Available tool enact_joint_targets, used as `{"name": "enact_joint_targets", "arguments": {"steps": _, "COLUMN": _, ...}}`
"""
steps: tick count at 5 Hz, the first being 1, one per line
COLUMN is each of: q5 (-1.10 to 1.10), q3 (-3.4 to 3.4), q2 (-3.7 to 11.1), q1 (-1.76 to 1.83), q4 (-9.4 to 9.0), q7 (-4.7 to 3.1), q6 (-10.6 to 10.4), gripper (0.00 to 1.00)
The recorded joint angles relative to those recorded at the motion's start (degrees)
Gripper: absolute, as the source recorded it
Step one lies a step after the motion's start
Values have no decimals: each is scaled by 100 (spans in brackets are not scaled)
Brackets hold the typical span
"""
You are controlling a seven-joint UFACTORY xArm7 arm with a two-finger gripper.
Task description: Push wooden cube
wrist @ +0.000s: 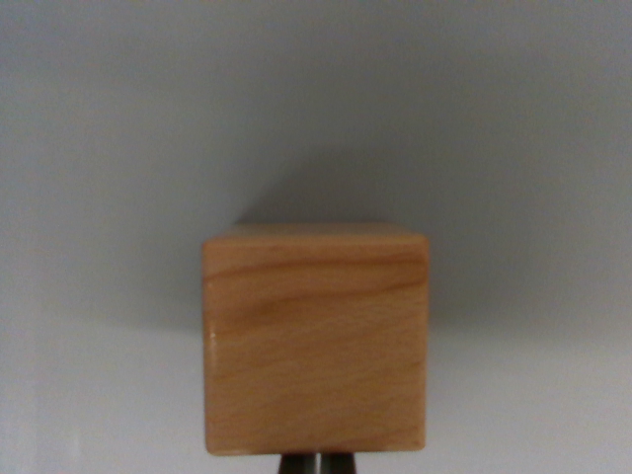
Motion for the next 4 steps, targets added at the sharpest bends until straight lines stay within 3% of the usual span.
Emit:
{"name": "enact_joint_targets", "arguments": {"steps": 1, "q5": 0, "q3": 0, "q2": 0, "q1": 0, "q4": 0, "q7": 0, "q6": 0, "gripper": 100}}
{"name": "enact_joint_targets", "arguments": {"steps": 2, "q5": -5, "q3": -24, "q2": 162, "q1": -7, "q4": 270, "q7": -45, "q6": 107, "gripper": 100}}
{"name": "enact_joint_targets", "arguments": {"steps": 3, "q5": -5, "q3": -24, "q2": 162, "q1": -7, "q4": 270, "q7": -45, "q6": 107, "gripper": 100}}
{"name": "enact_joint_targets", "arguments": {"steps": 4, "q5": -10, "q3": -48, "q2": 318, "q1": -15, "q4": 530, "q7": -88, "q6": 211, "gripper": 100}}
